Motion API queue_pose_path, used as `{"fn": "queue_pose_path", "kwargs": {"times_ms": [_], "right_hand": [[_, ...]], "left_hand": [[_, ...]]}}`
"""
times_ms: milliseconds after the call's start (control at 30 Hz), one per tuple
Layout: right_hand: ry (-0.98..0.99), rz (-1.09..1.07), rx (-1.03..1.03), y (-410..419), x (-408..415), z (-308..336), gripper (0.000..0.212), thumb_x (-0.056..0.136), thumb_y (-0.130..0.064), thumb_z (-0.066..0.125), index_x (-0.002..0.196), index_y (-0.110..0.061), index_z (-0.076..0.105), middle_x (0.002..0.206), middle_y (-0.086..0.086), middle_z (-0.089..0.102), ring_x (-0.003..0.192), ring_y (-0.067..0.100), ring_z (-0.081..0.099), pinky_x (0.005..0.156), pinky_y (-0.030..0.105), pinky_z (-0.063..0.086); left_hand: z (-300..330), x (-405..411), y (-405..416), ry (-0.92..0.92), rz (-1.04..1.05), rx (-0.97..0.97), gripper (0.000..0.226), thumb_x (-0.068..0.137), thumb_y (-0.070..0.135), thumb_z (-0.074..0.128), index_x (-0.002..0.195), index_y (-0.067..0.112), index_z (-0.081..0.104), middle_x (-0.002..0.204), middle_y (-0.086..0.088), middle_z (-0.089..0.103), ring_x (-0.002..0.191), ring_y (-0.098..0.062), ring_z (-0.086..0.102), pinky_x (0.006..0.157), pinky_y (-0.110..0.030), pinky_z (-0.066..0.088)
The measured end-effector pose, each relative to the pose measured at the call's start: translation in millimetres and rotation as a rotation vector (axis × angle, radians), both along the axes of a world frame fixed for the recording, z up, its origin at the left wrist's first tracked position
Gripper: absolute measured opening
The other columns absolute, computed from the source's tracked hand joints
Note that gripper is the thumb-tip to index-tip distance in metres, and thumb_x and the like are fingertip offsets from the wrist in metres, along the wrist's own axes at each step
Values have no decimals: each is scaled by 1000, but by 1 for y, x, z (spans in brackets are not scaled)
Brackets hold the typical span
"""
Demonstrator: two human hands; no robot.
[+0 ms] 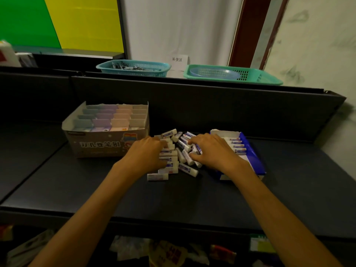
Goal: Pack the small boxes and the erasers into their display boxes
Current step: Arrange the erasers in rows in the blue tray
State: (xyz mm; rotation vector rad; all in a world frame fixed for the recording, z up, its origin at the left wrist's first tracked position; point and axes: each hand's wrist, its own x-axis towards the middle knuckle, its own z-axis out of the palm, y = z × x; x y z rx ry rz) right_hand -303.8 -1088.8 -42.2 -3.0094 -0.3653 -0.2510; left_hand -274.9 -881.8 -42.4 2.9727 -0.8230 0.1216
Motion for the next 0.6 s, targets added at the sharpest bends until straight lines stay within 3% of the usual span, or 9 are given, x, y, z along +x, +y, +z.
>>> {"fn": "queue_pose_path", "kwargs": {"times_ms": [400, 600], "right_hand": [[67, 27, 114, 9, -20, -11, 41, 87, -39, 64, 125, -29, 55, 122, -2, 58, 106, 13, 56, 88, 31, 49], [163, 80, 94, 14, -18, -24, 31, 88, -32, 64, 118, -26, 58, 118, -1, 61, 103, 11, 57, 81, 22, 46]], "left_hand": [[-9, -7, -5, 125, -87, -50, 45, 86, 41, 61, 127, 26, 51, 128, 1, 52, 109, -15, 54, 87, -30, 48], [-16, -3, -4, 231, -57, -90, 43, 85, 38, 64, 124, 25, 54, 122, 1, 56, 103, -12, 56, 86, -29, 50]]}}
